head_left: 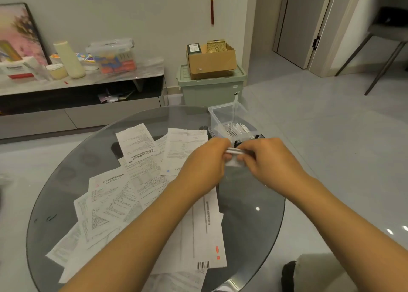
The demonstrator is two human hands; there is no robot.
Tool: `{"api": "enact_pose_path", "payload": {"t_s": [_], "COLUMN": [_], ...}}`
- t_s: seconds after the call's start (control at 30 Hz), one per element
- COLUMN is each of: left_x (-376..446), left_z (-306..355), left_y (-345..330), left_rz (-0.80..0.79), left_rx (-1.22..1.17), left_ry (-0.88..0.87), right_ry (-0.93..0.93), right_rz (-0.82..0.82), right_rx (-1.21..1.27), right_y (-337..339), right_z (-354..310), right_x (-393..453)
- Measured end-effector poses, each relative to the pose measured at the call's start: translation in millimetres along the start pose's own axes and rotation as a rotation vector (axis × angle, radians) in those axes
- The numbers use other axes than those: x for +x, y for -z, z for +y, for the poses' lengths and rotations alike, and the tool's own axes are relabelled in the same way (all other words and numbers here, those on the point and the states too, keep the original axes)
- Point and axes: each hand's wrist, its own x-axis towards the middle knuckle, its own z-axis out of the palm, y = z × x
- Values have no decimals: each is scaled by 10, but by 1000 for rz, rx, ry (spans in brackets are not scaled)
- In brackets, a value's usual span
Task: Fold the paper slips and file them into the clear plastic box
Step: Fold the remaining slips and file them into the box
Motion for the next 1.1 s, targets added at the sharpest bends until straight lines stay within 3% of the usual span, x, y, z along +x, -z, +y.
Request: {"api": "enact_pose_path", "payload": {"t_s": [0.1, 0.17, 0.3, 0.53, 0.8, 1.1], "left_x": [320, 539, 870, 1243, 1335, 1325], "left_z": [24, -10, -171, -329, -382, -455], "left_y": [120, 161, 99, -176, -284, -349], "left_rz": [79, 70, -191, -406, -409, -408], "left_rx": [-148, -124, 211, 372, 535, 504], "left_ry": [-15, -12, -219, -484, -512, -498], "right_ry": [-100, -182, -296, -443, -448, -421], "right_rz": [151, 290, 452, 366, 375, 304], "right_rx": [86, 115, 188, 155, 181, 174], "right_y": [159, 204, 102, -59, -117, -180], "right_z": [87, 190, 358, 538, 597, 520], "right_x": [184, 331, 588, 774, 806, 864]}}
